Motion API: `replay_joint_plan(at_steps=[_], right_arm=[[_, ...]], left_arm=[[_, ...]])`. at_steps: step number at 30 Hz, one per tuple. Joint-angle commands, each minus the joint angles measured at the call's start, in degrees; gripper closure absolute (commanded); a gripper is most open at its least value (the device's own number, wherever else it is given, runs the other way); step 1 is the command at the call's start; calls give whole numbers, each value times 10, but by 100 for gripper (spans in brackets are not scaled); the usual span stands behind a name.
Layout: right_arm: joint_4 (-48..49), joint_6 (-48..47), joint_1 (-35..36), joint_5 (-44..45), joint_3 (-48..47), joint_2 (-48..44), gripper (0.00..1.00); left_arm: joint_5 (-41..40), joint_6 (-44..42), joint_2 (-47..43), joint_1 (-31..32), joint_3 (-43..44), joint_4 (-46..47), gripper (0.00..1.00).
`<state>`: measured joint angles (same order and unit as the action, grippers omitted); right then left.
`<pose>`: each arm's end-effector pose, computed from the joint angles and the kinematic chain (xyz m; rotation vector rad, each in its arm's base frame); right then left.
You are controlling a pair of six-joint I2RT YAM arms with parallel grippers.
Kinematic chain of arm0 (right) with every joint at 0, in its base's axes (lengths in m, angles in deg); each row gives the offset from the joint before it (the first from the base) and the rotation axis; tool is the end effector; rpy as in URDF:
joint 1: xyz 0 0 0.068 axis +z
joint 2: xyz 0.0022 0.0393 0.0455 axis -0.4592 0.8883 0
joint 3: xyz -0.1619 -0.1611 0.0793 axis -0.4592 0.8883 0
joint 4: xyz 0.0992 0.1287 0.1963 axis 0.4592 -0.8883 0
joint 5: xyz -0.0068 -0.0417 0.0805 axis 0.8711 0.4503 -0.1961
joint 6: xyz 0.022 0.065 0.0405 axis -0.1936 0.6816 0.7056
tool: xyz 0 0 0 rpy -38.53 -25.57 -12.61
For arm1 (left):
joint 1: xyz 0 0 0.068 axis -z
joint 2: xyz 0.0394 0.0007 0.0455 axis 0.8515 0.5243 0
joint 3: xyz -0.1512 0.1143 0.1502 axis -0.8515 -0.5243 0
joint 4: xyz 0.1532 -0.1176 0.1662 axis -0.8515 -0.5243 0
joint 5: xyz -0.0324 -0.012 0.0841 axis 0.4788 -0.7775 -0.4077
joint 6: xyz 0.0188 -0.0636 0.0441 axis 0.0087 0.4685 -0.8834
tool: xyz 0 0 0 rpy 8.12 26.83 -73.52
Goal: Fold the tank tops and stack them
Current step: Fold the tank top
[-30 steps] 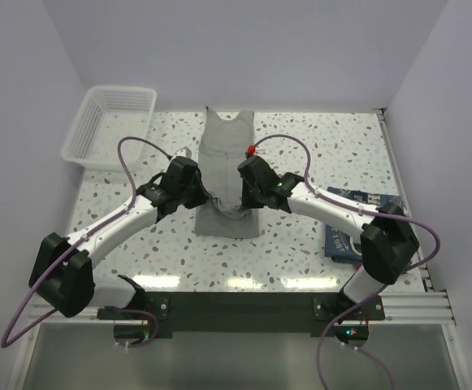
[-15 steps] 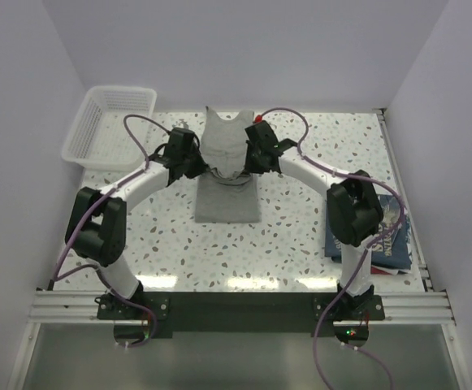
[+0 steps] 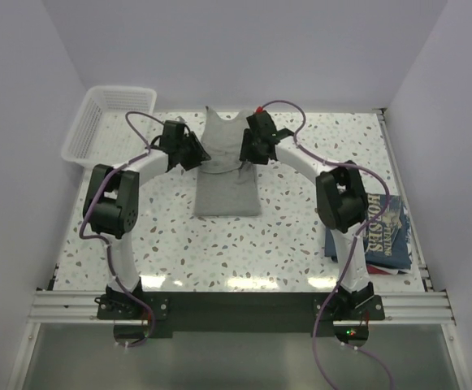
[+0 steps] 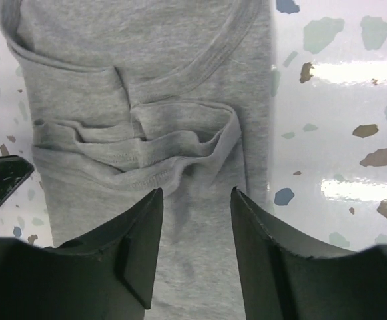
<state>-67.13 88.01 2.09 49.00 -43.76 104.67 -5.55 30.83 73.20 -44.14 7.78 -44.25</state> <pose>0.4278 0.2344 0.1629 0.1473 2.4628 0.3915 0.4252 -0.1191 0.1330 -0.5595 2.3634 -0.6791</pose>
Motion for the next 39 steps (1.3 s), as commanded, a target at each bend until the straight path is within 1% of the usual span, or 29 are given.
replay_joint_plan(at_steps=[1,3,4,5,6,7,8,12,15,17,19,21,24,28,34,39], right_arm=[[-12,-13,-11,21,-38,-6,49],[-17,-17,-11,26,-33,-16,49],[-10,-17,-10,25,-11,-34,50],[13,-17,-9,18,5,-44,51],[23,-16,-7,15,18,-51,51],[26,-18,-1,17,27,-53,51],[19,-19,2,18,25,-50,51],[12,-20,11,13,18,-32,53],[18,-15,12,11,26,-34,57],[24,-12,15,9,40,-43,59],[35,-6,21,9,67,-56,63],[42,0,31,11,84,-72,64],[56,9,48,12,131,-103,67],[66,14,77,19,162,-141,71],[79,23,125,11,180,-173,76],[88,24,162,4,176,-162,82]], left_arm=[[29,-19,-19,-18,33,56,49],[26,-28,-28,-22,31,49,49],[25,-31,-34,-22,29,45,50],[25,-32,-40,-22,22,39,51],[25,-32,-41,-20,18,33,54],[22,-30,-44,-21,14,26,55],[12,-28,-46,-20,4,8,56],[-14,-10,-65,-8,-34,-9,58],[-51,-9,-75,9,-46,-38,61],[-76,-8,-72,14,-47,-57,61],[-78,-6,-66,16,-51,-58,61],[-81,0,-62,18,-51,-55,60],[-85,5,-48,18,-44,-52,60],[-90,11,-39,18,-30,-57,61],[-116,21,-26,18,-17,-64,65],[-119,27,-8,18,-1,-62,67]])
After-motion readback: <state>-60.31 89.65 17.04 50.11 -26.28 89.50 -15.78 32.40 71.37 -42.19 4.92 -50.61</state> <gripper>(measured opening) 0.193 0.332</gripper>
